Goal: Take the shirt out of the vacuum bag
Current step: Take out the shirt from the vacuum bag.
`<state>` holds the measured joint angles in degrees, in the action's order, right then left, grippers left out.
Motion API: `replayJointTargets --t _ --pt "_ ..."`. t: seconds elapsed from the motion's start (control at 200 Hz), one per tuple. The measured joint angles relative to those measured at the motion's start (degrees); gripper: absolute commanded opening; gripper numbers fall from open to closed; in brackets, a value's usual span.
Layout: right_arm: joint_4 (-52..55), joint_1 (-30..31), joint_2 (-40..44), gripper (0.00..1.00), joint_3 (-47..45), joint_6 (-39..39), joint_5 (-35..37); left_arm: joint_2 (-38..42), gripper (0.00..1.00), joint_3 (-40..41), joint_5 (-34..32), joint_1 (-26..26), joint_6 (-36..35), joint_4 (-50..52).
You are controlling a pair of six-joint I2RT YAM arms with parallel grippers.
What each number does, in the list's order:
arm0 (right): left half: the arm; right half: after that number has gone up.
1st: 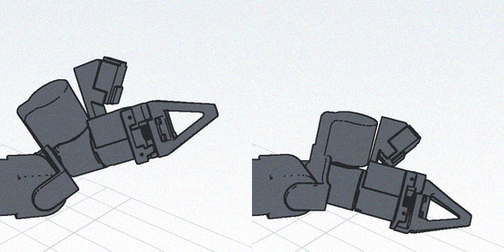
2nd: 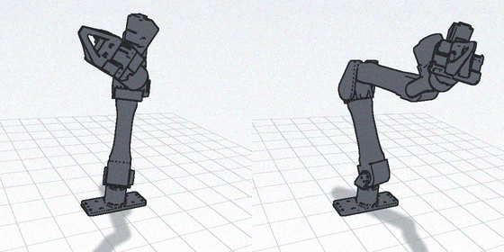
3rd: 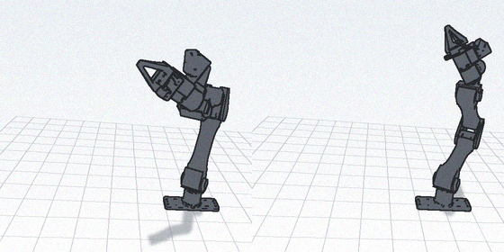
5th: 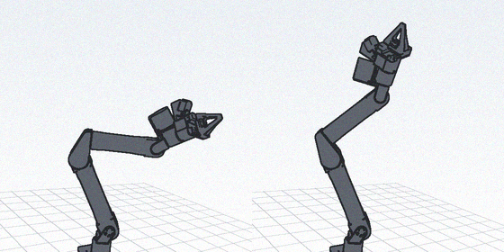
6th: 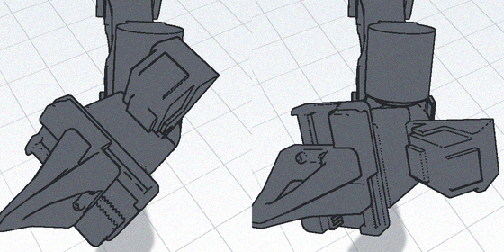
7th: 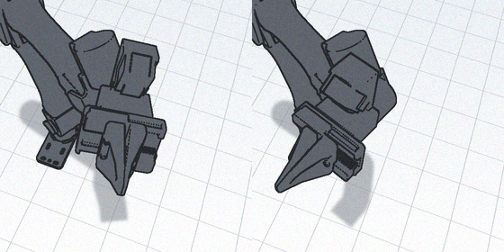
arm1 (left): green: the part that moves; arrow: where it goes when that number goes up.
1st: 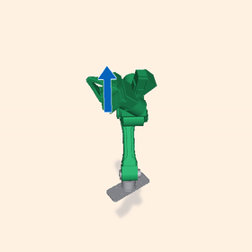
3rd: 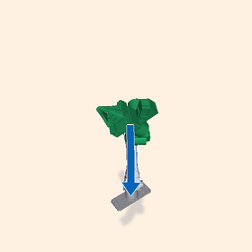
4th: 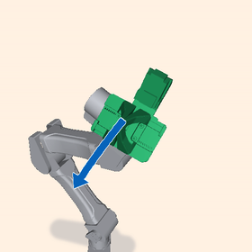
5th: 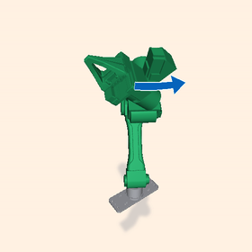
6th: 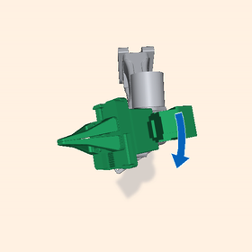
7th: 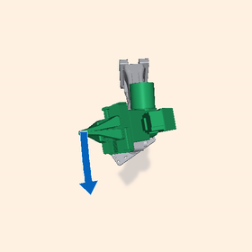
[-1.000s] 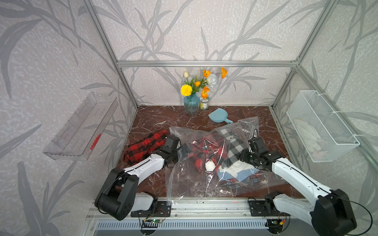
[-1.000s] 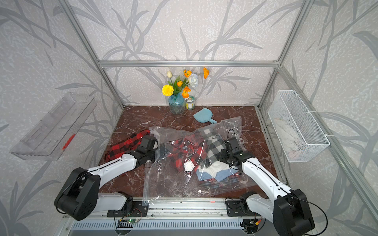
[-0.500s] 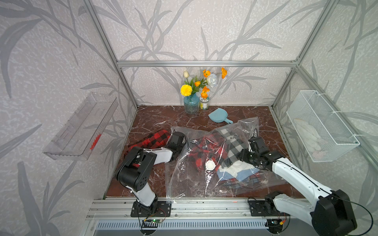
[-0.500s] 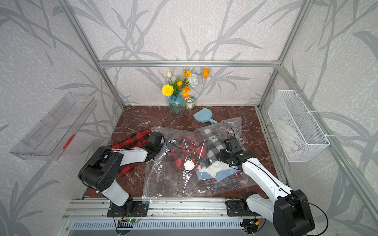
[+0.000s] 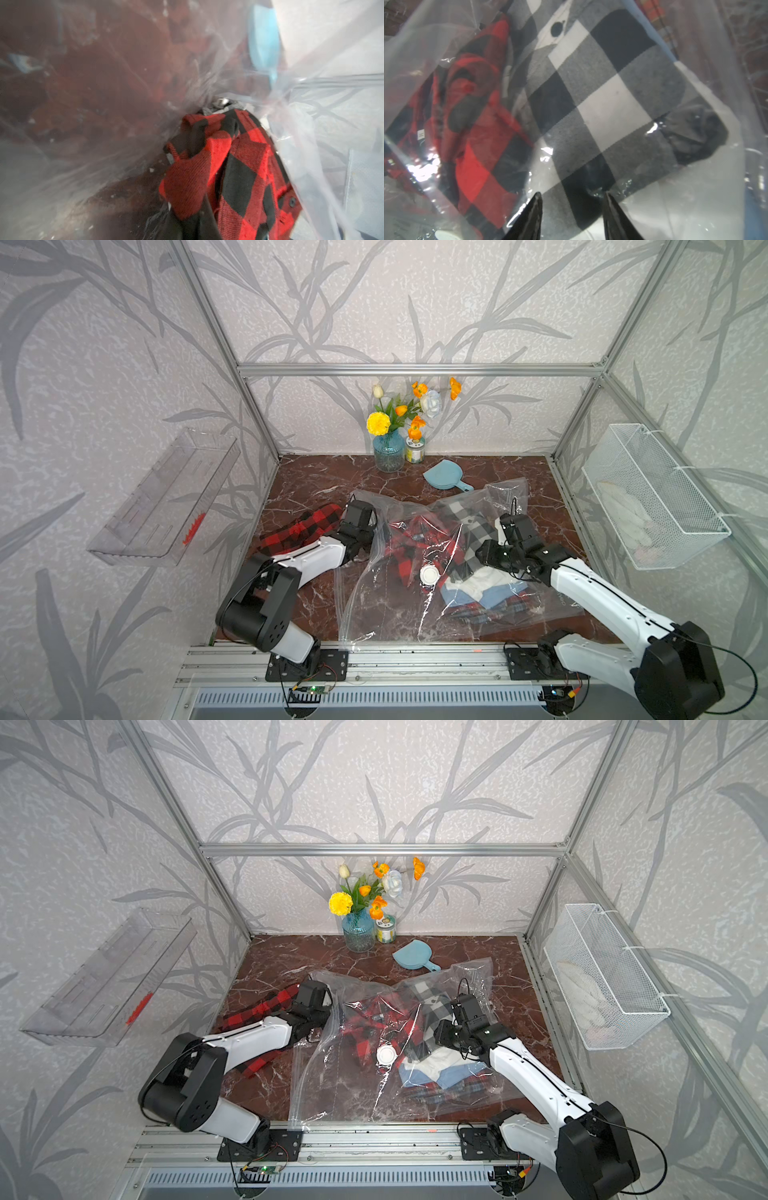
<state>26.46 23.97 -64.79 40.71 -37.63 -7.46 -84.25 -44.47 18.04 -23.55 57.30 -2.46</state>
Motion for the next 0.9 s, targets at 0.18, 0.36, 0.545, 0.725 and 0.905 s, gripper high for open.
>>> replayJointTargets --t 0.18,0.36,0.545,0.725,0.905 --pt "-1.33 1.79 -0.70 0.47 1.27 -0.04 -0.17 8.48 0.01 -0.66 -2.14 -0.22 -4.48 7.63" --pt "-2.47 5.03 -3.91 0.47 2.80 -0.11 -0.09 9.27 0.01 1.51 -4.35 0.44 -6.47 11.06" --pt "-3.93 8.59 -6.45 0.47 3.89 -0.72 0.63 9.94 0.01 2.36 -5.51 0.74 -7.63 12.87" --pt "-5.70 11.34 -8.13 0.47 4.98 -2.01 1.60 10.23 0.01 2.36 -5.68 0.74 -7.85 12.94" --pt "-5.62 12.28 -8.09 0.48 6.23 -2.54 3.69 9.66 0.01 2.36 -5.68 0.74 -7.82 12.63"
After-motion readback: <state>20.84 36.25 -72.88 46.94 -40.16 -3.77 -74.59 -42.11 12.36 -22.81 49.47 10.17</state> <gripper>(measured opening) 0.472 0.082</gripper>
